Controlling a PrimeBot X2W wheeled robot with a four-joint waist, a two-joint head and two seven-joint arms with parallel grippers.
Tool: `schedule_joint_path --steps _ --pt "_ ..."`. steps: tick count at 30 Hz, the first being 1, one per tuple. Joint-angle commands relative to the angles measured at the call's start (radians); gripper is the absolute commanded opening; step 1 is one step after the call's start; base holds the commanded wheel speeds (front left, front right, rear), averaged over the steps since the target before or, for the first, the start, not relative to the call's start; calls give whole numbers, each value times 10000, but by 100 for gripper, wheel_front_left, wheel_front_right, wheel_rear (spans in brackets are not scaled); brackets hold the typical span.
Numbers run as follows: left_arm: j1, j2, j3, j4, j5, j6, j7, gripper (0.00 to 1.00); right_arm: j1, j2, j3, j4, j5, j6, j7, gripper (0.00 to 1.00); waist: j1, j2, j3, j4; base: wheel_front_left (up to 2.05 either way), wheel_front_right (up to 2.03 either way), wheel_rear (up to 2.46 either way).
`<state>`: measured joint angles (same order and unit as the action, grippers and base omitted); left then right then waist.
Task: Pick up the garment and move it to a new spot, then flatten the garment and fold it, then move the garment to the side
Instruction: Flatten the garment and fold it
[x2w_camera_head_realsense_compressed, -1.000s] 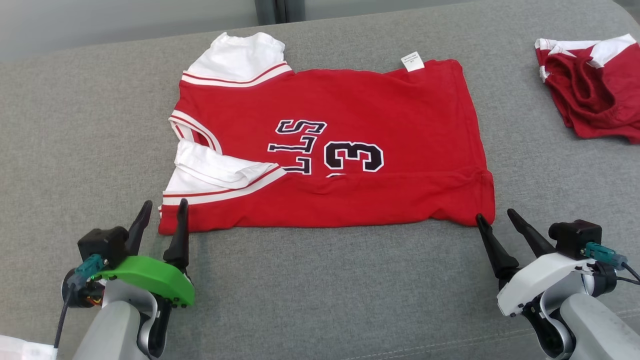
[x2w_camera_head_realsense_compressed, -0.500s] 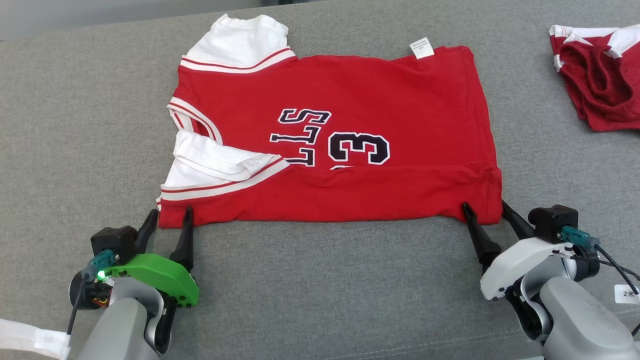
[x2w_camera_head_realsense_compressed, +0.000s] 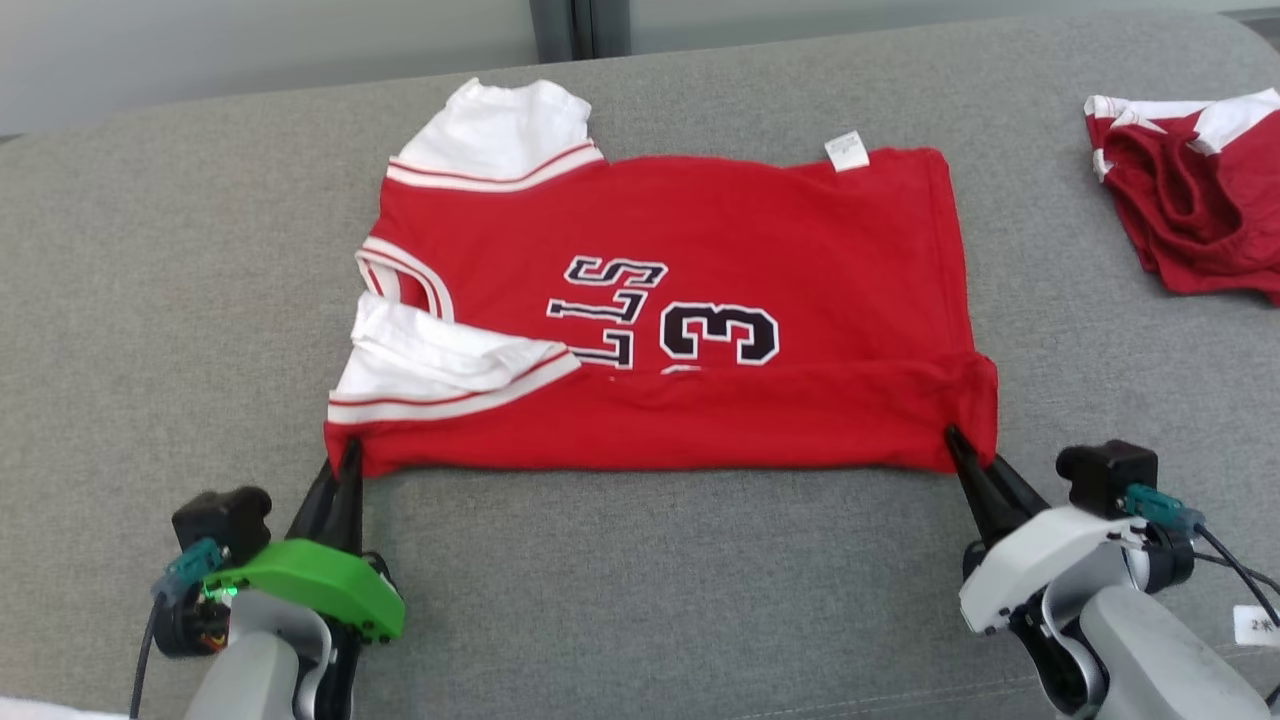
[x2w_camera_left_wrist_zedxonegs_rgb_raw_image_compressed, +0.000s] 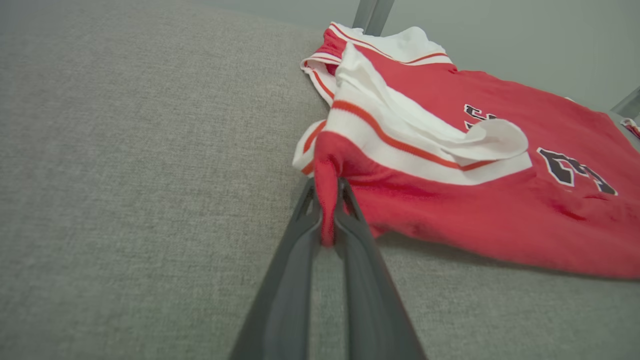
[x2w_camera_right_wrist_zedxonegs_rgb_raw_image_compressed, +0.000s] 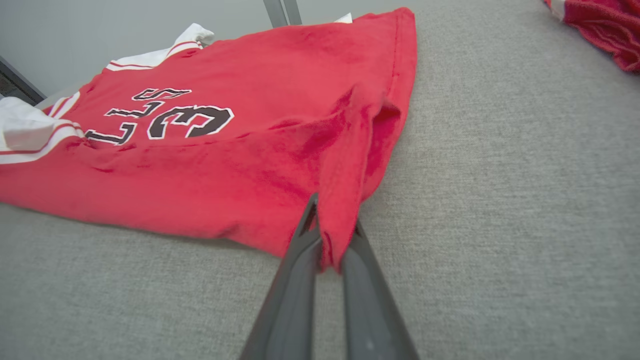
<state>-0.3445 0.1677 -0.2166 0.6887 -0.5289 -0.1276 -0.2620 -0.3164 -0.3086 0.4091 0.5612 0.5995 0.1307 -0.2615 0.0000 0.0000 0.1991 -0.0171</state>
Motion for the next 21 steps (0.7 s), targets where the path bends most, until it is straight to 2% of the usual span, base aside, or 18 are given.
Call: schedule_joint_path --steps 1,9,12,13,14,15,21 --pt "493 -33 149 -300 -33 -15 -27 0 410 -170 -52 -208 -6 -1 -34 0 0 0 -435 124 0 0 0" --pt "3062 -394 523 -2153 271 251 -28 0 2330 -595 -719 -1612 -18 -4 336 0 0 0 -925 300 0 0 0" --pt "3544 -503 480 -2423 360 286 -28 0 2908 -397 -1092 -1856 221 -4 736 0 0 0 -978 381 0 0 0" --pt "3615 -519 450 -2449 431 330 -30 0 2987 -387 -1160 -1926 143 -4 835 24 0 0 -992 396 0 0 0" --pt "3631 -546 437 -2530 533 366 -30 31 3021 -358 -1243 -2016 53 -4 893 76 0 0 -1009 411 0 0 0" --pt "3636 -595 464 -2587 573 413 -30 100 3062 -278 -1316 -2072 44 -4 922 100 0 0 -1029 425 0 0 0" --pt "3415 -688 610 -2943 1005 528 -28 100 3069 -60 -1968 -2437 -529 -4 774 100 0 0 -1169 408 0 0 0"
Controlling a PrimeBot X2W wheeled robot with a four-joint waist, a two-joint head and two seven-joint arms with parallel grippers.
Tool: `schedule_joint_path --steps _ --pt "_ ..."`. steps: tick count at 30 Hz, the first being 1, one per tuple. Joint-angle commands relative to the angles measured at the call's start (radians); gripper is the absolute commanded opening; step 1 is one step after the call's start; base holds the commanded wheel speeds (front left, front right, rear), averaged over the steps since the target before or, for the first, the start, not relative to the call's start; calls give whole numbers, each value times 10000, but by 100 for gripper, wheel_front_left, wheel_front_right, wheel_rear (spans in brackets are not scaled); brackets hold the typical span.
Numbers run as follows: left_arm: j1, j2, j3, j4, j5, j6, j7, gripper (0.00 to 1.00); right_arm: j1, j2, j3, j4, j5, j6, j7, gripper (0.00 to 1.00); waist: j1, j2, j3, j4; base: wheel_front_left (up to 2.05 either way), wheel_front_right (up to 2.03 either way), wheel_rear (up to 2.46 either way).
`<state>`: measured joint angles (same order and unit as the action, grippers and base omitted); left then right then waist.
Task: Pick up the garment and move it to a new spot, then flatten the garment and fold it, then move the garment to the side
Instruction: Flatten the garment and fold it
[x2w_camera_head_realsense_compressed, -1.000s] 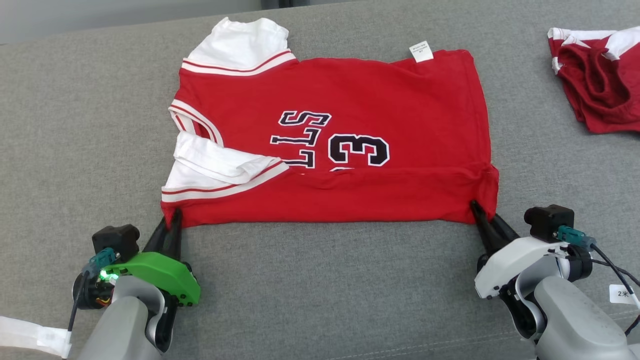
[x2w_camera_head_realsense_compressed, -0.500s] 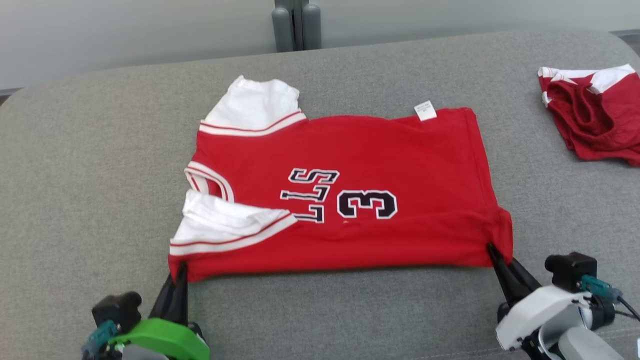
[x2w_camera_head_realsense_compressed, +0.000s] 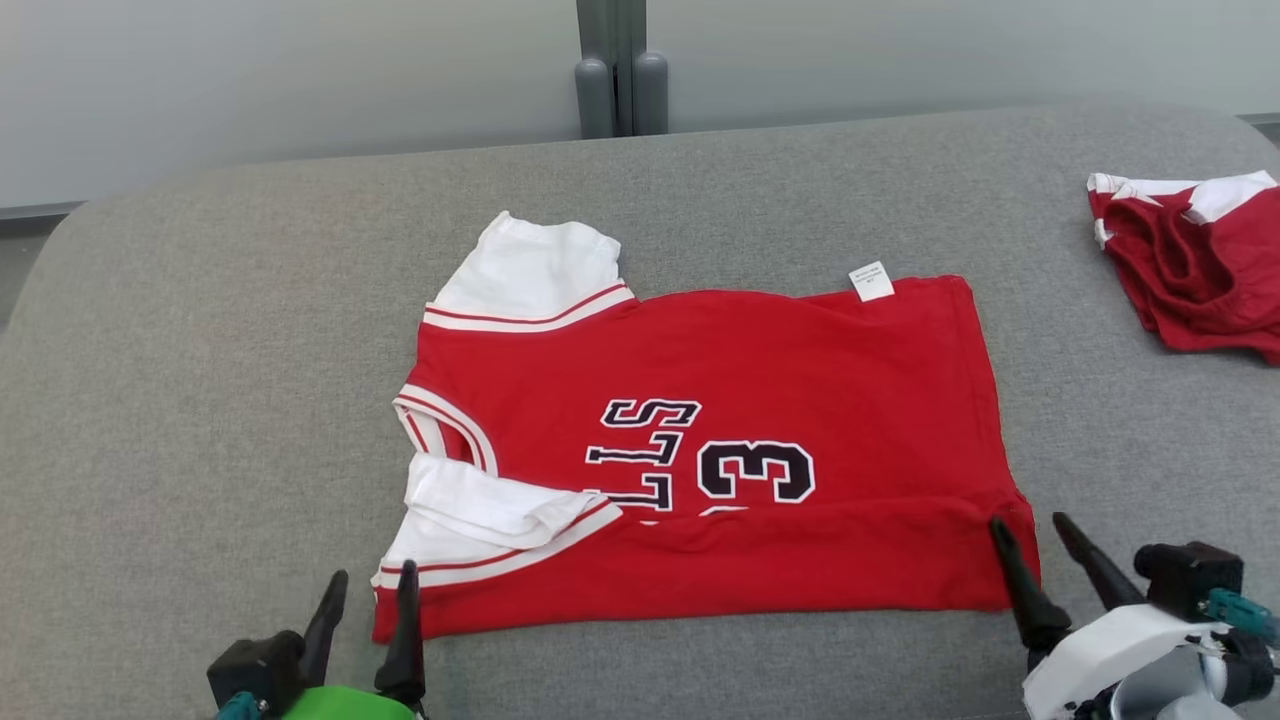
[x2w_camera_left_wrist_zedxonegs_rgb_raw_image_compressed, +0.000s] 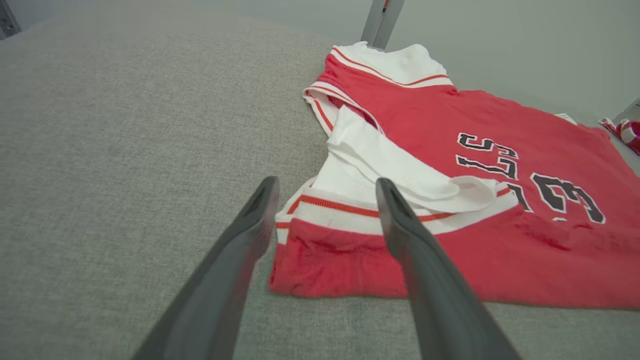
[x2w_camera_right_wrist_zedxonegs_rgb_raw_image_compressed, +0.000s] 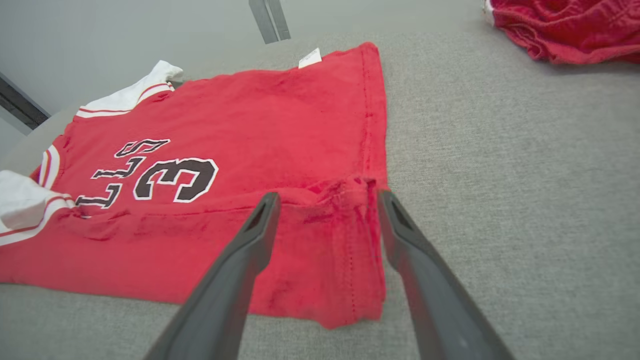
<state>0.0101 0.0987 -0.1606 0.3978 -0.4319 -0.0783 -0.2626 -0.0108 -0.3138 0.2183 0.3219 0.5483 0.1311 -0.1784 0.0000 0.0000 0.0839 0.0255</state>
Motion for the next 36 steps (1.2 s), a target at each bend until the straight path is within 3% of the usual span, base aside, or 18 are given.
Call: schedule_joint_path --steps 1,13,22,36 --pt "-200 31 166 -188 160 73 -22 100 -32 46 -208 -122 -139 -8 -119 100 0 0 -39 -35 0 0 0" --pt "-534 263 1423 -1867 1300 349 -13 100 -211 850 -1231 -1457 -1629 -4 -793 100 0 0 -560 -221 0 0 0" --pt "-407 365 1728 -2469 1816 7 -12 100 292 1447 -1508 -2374 -2827 -4 -868 100 0 0 -724 -209 0 0 0" --pt "-150 268 1834 -2159 2062 -346 -12 100 836 1865 -1979 -2664 -3384 -4 -867 100 0 0 -704 -73 0 0 0"
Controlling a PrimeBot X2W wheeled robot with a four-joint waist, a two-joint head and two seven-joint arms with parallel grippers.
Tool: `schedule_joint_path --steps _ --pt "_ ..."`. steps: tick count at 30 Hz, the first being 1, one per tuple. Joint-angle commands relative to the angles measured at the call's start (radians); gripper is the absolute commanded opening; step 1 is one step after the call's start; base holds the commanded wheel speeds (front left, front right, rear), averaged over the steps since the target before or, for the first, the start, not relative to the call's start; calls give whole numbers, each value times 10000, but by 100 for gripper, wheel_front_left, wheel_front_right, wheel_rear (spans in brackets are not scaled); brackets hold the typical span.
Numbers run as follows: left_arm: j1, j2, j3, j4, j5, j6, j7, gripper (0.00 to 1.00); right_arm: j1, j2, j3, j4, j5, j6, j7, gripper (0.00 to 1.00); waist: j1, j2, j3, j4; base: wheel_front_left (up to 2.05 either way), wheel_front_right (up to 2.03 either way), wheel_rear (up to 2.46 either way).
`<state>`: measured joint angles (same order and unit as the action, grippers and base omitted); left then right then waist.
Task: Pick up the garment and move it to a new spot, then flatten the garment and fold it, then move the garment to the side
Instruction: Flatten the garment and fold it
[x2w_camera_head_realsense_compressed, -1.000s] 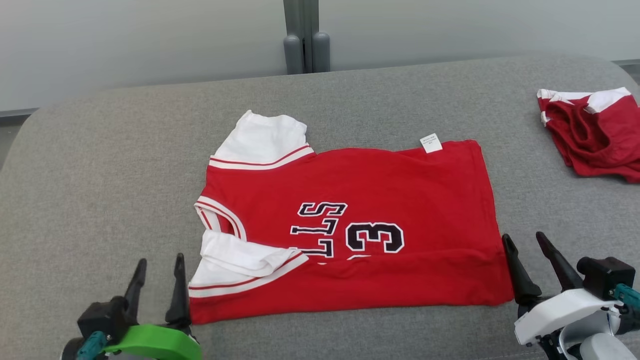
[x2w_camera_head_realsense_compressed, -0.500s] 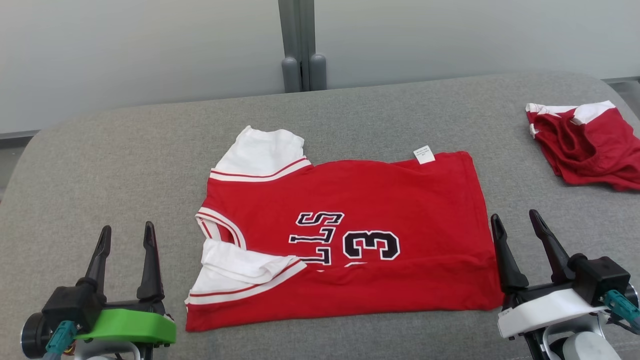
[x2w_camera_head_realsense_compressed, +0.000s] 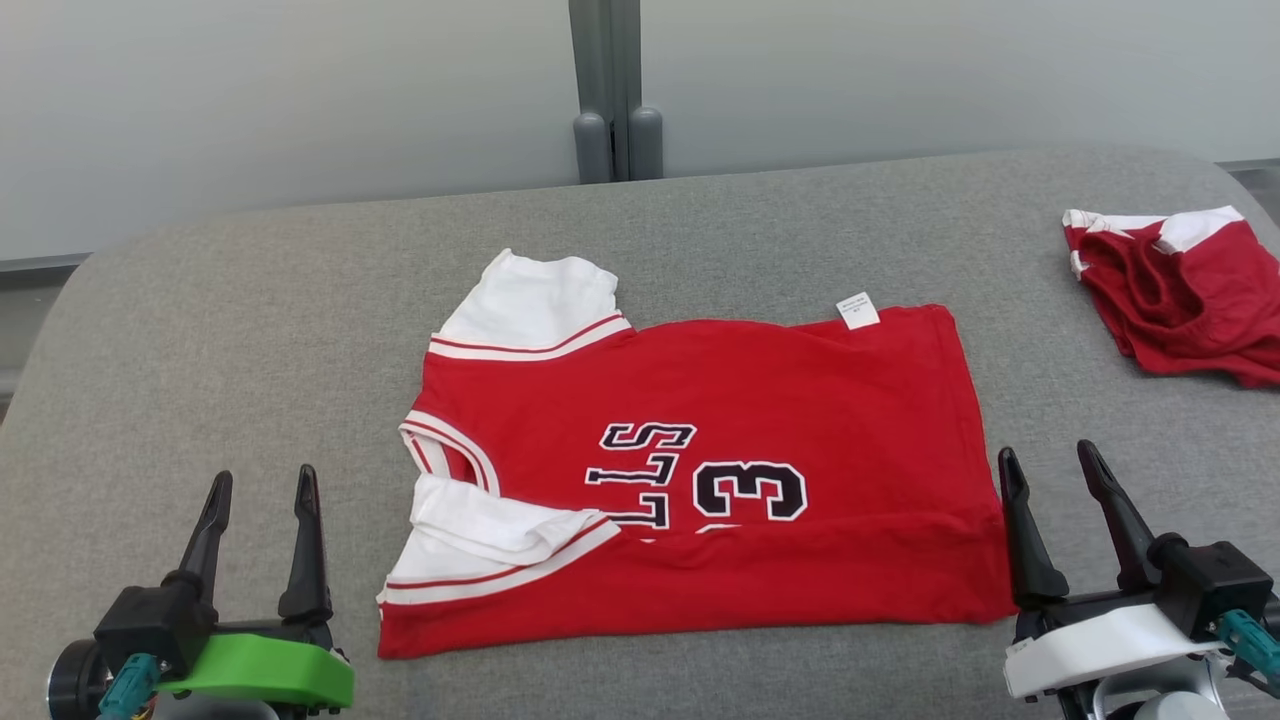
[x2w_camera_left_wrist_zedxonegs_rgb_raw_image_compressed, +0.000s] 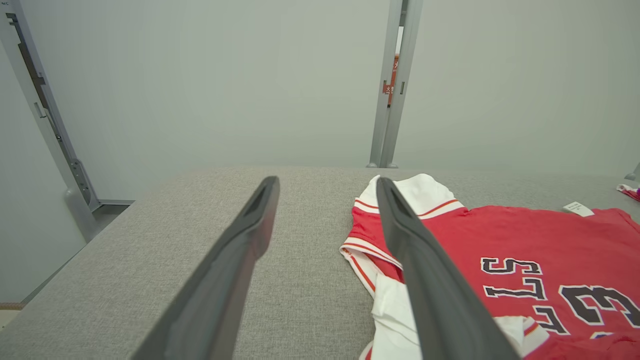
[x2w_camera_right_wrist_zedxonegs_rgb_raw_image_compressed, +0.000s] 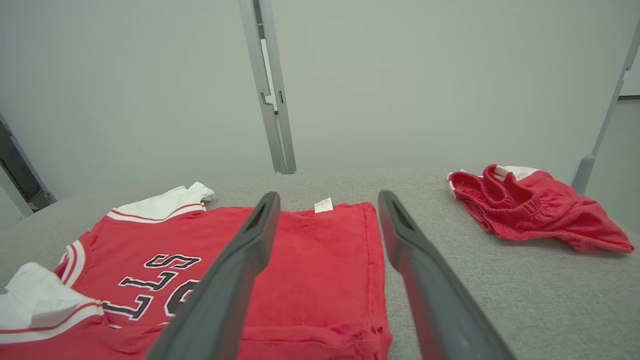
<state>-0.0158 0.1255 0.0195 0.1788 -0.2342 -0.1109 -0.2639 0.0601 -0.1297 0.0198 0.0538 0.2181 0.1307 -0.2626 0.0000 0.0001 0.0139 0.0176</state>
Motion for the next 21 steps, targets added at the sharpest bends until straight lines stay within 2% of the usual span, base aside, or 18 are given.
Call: schedule_joint_path --steps 1,21 --pt "108 -14 46 45 95 -32 1 100 129 32 19 31 -98 -1 -25 100 0 -1 -8 11 0 0 0" --pt "202 -292 338 294 310 -141 1 100 26 13 191 325 -158 -1 -27 100 0 -1 -115 -16 0 0 0"
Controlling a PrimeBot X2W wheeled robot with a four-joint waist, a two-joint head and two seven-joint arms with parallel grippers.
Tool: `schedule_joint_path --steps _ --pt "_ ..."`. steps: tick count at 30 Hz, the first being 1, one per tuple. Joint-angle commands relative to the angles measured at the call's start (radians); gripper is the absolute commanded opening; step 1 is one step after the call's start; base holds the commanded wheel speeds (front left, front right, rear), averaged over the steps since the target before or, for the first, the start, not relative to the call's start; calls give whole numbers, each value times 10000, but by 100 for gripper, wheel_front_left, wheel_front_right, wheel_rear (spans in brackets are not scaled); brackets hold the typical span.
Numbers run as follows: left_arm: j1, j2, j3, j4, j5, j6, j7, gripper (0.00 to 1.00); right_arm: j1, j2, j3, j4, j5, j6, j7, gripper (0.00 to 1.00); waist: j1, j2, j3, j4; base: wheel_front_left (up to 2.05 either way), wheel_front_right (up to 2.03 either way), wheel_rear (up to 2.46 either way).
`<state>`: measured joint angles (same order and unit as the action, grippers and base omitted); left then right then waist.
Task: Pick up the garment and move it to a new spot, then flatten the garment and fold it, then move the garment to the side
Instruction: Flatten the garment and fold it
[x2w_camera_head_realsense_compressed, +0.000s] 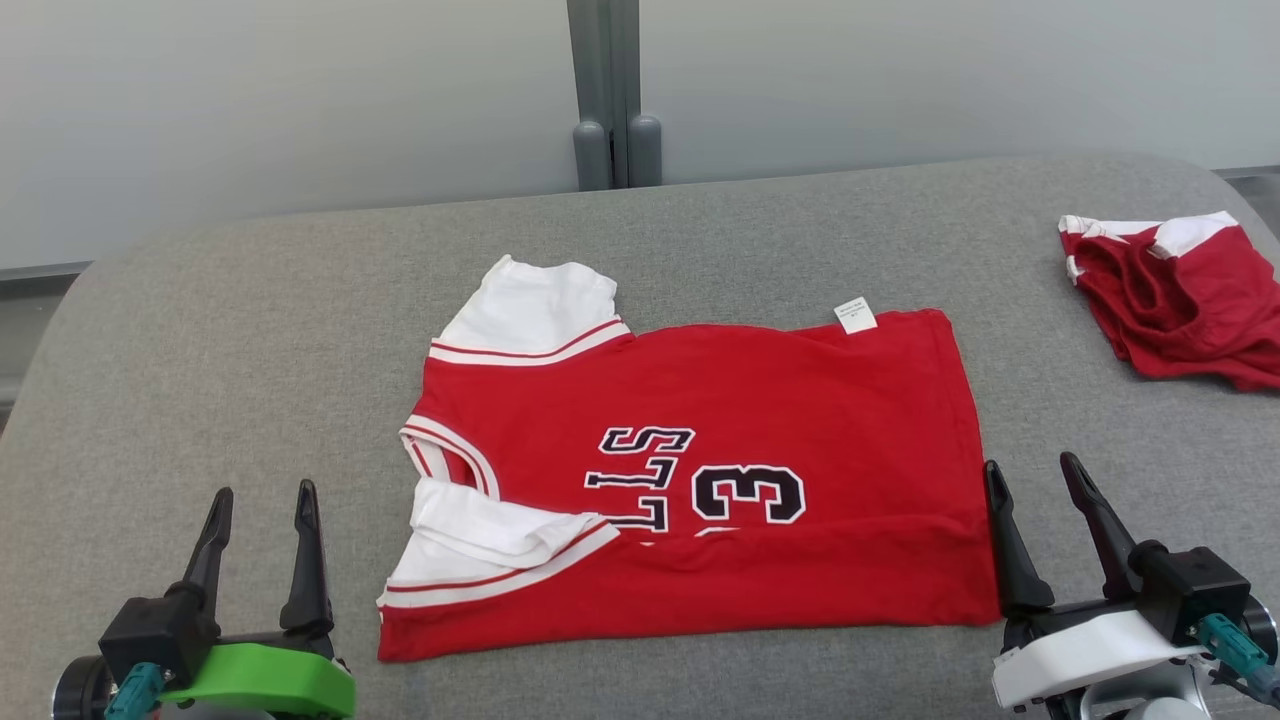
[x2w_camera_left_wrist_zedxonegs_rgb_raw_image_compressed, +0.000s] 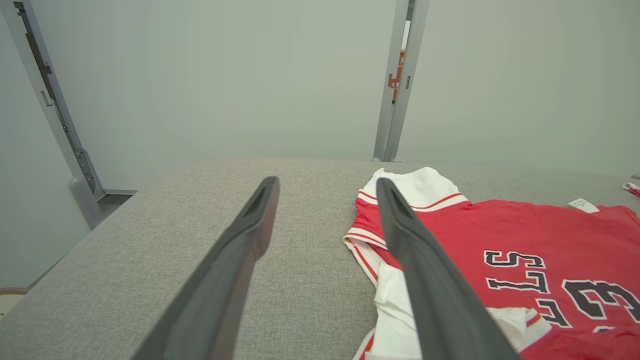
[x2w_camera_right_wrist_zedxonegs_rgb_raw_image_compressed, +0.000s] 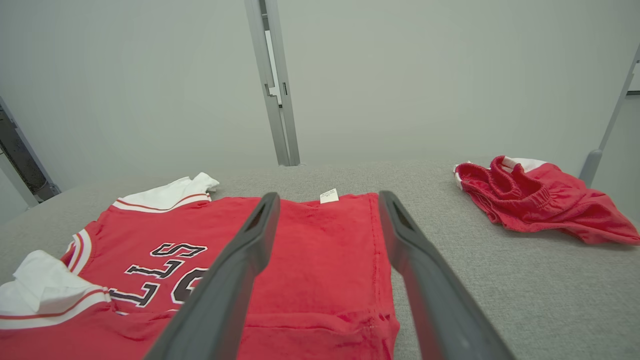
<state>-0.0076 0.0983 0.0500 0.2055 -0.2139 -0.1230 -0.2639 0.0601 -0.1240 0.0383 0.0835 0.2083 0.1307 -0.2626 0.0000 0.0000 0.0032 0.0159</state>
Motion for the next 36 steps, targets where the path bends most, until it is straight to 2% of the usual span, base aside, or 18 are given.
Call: schedule_joint_path --steps 1,13,17,21,29,36 --pt "124 -27 40 40 96 -24 1 100 26 -49 10 36 -56 -1 -27 100 0 0 -16 -1 0 0 0" --pt "-65 67 109 252 151 -76 1 100 -151 -137 86 132 -56 -1 -27 100 0 0 -31 -66 0 0 0" --pt "-775 409 -130 465 303 -73 1 100 -684 -348 198 192 -92 -1 -27 100 0 0 185 -108 0 0 0" --pt "-2005 934 -535 796 342 -80 29 100 -1657 -845 363 521 -90 -1 30 100 0 0 660 -161 0 0 0" --pt "-5635 2235 -2382 1632 -465 -81 624 100 -4600 -1924 755 1731 227 -1 1119 100 0 0 2250 -423 0 0 0" --pt "-8549 3086 -4303 2876 -1784 -69 1373 100 -6799 -2211 1309 3000 829 -1 2125 100 0 0 3841 -809 0 0 0"
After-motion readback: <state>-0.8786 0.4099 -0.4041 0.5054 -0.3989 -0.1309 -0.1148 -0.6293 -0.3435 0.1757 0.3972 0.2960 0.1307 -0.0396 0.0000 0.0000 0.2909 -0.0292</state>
